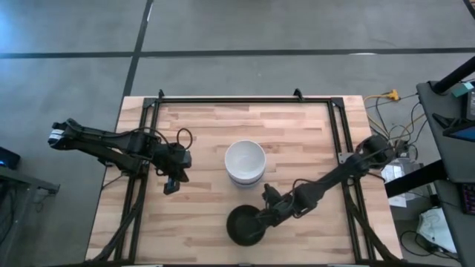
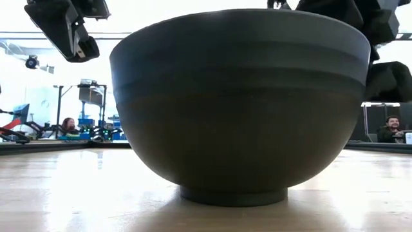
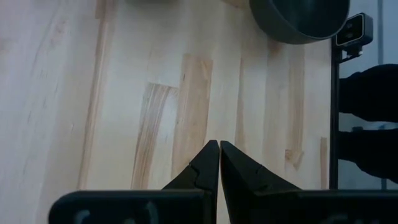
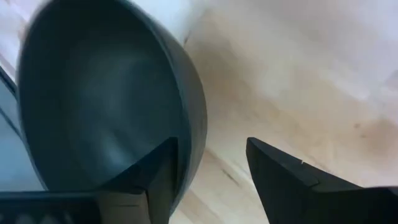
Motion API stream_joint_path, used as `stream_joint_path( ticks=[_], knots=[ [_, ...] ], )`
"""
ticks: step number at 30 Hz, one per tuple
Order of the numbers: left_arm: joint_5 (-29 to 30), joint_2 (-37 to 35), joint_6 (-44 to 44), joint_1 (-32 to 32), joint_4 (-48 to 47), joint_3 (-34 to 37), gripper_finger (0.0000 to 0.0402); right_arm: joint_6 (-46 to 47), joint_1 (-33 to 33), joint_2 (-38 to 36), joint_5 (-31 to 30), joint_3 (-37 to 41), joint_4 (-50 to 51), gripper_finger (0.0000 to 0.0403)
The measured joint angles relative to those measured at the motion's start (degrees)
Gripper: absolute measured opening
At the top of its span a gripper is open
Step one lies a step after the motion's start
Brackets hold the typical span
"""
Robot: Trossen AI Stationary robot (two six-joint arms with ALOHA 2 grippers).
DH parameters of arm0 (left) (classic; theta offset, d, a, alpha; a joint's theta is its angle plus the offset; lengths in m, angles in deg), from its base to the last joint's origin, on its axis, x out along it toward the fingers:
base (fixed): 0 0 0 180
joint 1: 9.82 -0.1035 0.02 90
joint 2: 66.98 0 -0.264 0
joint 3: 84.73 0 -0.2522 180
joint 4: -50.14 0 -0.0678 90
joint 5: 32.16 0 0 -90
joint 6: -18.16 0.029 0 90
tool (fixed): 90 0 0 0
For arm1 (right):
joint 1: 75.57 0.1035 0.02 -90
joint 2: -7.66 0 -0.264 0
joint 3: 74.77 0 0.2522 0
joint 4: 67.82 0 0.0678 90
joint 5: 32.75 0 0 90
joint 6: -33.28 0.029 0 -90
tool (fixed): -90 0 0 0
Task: Nest bowls inside each other
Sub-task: Stack the bottom black bowl on top of the white bowl
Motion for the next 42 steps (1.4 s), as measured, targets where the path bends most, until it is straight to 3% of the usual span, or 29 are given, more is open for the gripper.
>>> stream_joint_path(
  ticks=[3, 9, 11, 20, 25, 33, 37, 42],
  knots=[
    [0.0, 0.0, 0.01, 0.0, 0.01, 0.0, 0.0, -1.67, -0.32, 1.12, 1.13, -0.9, -0.42, 0.0159],
    [0.0, 0.0, 0.03, 0.0, 0.08, 0.0, 0.0, -8.37, -1.92, 0.95, 3.0, -2.37, -0.34, 0.0039],
    [-0.01, -0.01, 0.18, 0.0, 0.33, 0.0, 0.0, -11.24, -2.96, 0.38, 5.74, -2.85, -0.17, 0.0018],
    [-0.02, 0.0, 0.08, 0.07, 0.5, 0.0, 0.0, -23.64, -7.18, -7.69, 9.42, -6.54, -0.82, 0.001],
    [0.0, 0.02, 0.05, 0.07, 1.11, 0.0, 0.0, -30.13, -12.21, -13.53, 2.6, -10.85, 0.01, 0.001],
    [-0.02, 0.02, 0.06, 0.07, 2.49, 0.0, 0.0, -36.3, -28.06, -15.23, 0.43, -23.71, 26.28, 0.0009],
    [-0.02, 0.02, 0.03, 0.07, 4.03, 0.0, 0.0, -40.25, -34.66, -12.49, 5.1, -31.52, 38.6, 0.0009],
    [0.0, 0.08, 0.06, 0.07, 5.21, 0.0, 0.0, -45.83, -37.8, -6.4, 9.24, -39.29, 46.27, 0.0009]
  ],
)
